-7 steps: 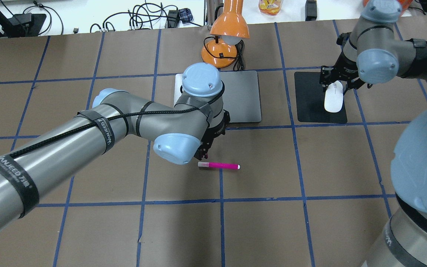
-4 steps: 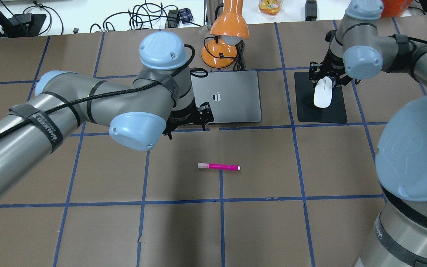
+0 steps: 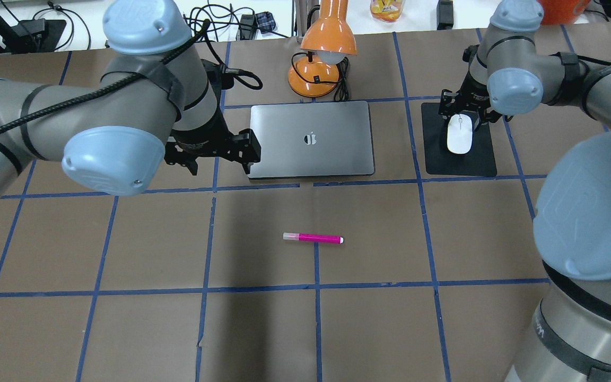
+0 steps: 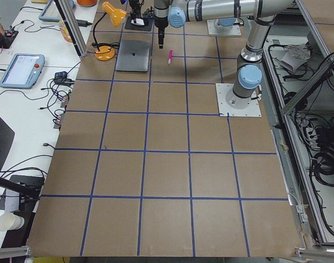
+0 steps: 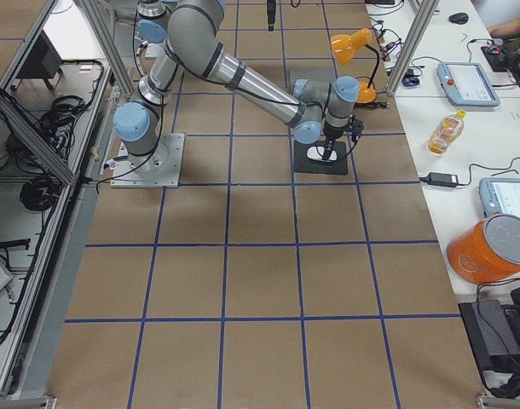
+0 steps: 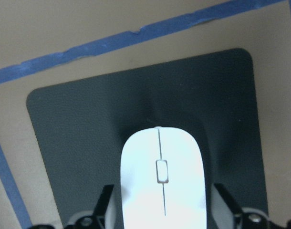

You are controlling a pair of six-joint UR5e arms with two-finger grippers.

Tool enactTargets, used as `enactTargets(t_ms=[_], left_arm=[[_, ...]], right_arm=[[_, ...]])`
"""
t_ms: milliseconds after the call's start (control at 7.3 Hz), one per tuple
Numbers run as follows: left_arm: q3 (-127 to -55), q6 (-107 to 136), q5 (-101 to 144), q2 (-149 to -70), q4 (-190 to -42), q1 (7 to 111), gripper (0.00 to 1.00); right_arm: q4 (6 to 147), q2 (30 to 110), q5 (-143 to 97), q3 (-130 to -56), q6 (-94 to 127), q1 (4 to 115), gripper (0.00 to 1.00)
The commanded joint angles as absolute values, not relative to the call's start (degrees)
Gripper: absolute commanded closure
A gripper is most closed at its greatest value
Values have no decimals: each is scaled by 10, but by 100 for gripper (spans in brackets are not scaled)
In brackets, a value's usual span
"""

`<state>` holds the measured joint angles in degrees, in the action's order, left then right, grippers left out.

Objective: Place pen and mouse around notebook

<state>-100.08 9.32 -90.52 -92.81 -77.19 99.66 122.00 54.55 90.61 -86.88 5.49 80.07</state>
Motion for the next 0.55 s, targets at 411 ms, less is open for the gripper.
enactTargets(t_ms=[411], left_arm=[[-932,84,-903,-905,-844,927,0]], right_arm=[[1095,671,911,-878,62,820,0]])
